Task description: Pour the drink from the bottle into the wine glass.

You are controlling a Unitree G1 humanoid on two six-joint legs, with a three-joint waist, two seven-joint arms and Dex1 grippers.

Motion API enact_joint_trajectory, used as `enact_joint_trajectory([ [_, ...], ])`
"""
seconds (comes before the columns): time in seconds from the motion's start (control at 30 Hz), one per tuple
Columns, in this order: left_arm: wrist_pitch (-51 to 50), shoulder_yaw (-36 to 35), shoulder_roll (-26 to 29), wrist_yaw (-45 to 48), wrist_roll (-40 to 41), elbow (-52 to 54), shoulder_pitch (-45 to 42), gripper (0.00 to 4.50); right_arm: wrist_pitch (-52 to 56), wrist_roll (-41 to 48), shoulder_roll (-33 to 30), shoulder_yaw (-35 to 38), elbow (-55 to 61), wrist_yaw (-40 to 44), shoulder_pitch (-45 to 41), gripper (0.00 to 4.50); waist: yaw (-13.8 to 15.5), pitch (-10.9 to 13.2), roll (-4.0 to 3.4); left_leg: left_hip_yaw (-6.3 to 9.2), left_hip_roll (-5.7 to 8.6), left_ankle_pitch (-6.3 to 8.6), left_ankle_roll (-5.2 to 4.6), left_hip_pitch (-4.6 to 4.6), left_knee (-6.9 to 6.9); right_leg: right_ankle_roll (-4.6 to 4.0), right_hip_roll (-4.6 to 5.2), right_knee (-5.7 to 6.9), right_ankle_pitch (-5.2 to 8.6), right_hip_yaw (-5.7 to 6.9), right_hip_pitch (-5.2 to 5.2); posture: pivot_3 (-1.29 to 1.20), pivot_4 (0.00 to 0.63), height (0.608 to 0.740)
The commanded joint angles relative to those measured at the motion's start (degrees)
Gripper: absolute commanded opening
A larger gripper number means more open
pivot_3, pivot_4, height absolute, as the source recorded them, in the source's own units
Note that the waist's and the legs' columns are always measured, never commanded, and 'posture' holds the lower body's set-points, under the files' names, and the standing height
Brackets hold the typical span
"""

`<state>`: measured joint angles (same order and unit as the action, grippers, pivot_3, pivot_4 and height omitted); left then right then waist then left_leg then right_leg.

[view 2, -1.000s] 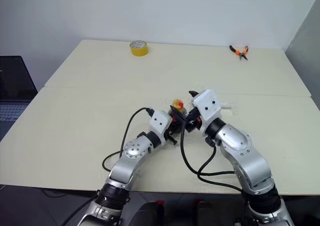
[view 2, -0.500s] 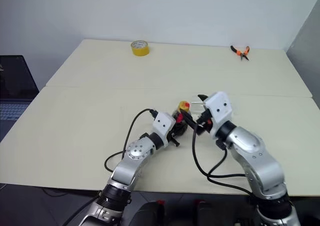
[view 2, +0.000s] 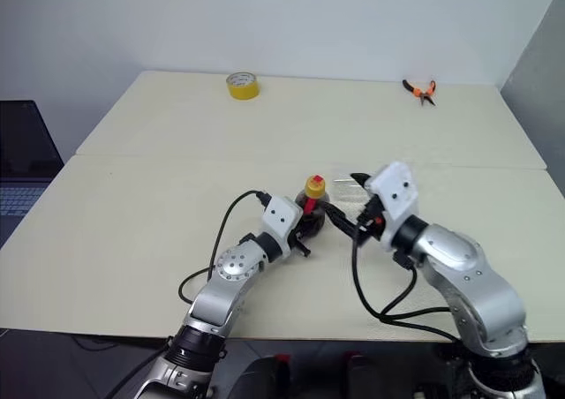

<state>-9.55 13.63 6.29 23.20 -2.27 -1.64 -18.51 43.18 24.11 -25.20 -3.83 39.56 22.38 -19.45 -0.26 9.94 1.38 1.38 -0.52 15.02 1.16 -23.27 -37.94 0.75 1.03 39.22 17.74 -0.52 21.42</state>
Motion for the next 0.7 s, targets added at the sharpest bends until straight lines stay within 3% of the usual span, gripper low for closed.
enact_joint_trajectory([
  [0.03,1.83,0.11,-0.39,0.05,0.53,2.86,-0.94,0.76,-0.71,-1.35,1.52,-1.44,-0.28,-1.60,-2.20,3.95,0.06,0.00,0.00,0.00,0.00,0.00,0.00,0.00,-0.01,0.00,0.00,-0.01,0.00,0.00,0.00,0.00,0.150,0.740],
  [0.13,2.10,0.25,-0.59,-0.07,0.41,2.53,-1.26,0.76,-3.57,-6.01,4.00,-6.39,-4.66,-3.07,-6.08,3.95,0.08,0.00,0.00,-0.02,0.02,0.00,0.00,-0.01,-0.03,0.00,0.03,-0.03,0.00,-0.02,0.00,0.00,0.150,0.740],
  [0.27,2.30,0.35,-0.62,-0.09,0.31,2.36,-1.32,0.76,-5.31,-9.36,4.59,-7.63,-7.08,-3.53,-7.12,3.95,0.18,0.00,0.00,0.00,0.00,-0.01,0.01,-0.01,-0.01,0.00,0.02,-0.01,0.00,0.01,0.03,0.00,0.150,0.740],
  [0.43,2.42,0.36,-0.47,-0.09,0.31,2.33,-1.31,0.76,-5.50,-10.71,4.67,-4.99,-8.14,-4.54,-6.24,3.95,0.15,0.00,0.00,-0.03,0.02,-0.01,0.01,-0.03,-0.03,0.00,0.05,-0.03,-0.01,-0.02,0.02,0.00,0.150,0.740],
  [0.7,2.39,0.41,-0.35,-0.19,0.41,2.36,-1.17,0.76,-2.31,-3.63,1.63,3.79,-2.72,-1.10,0.13,3.95,0.15,0.00,0.00,-0.01,0.02,0.00,0.00,-0.05,-0.03,0.00,0.04,-0.03,0.00,0.00,0.02,0.00,0.150,0.740],
])
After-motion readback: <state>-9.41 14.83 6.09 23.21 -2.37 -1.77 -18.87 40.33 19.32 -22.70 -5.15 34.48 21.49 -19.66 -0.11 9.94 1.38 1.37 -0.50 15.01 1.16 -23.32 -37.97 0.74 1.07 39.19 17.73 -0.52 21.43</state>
